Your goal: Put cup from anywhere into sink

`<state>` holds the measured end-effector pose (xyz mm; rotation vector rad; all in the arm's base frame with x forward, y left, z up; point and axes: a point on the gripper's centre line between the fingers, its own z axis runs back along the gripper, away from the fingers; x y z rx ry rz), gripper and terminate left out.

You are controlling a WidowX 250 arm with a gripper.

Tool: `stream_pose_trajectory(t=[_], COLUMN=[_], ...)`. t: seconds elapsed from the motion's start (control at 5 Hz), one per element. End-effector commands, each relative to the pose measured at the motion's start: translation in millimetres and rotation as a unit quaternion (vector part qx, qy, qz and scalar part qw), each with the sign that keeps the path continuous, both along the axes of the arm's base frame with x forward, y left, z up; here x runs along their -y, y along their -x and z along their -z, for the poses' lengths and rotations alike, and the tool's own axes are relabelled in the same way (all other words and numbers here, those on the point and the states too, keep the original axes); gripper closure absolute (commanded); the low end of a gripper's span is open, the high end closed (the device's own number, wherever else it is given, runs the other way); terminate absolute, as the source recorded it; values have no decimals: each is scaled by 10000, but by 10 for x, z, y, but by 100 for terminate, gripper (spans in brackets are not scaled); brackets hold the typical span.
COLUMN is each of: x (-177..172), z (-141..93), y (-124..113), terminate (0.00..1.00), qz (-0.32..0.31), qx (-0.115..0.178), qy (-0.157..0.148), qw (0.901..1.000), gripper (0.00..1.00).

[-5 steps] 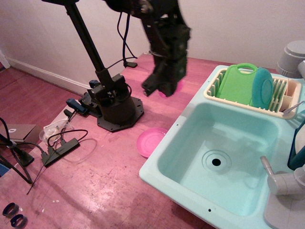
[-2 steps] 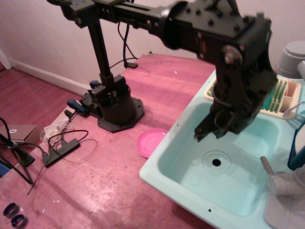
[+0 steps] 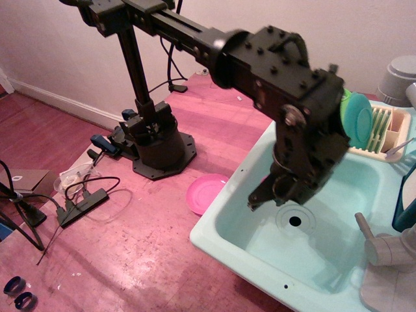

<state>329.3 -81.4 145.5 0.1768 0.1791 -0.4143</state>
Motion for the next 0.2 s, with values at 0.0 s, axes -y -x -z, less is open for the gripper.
stream_pose_trajectory(t=[0.0], x=[-65], z=[-301], y=[42], terminate=[100], qz=[-121], qx=[465], qy=[92], qw=[9988], gripper=[0])
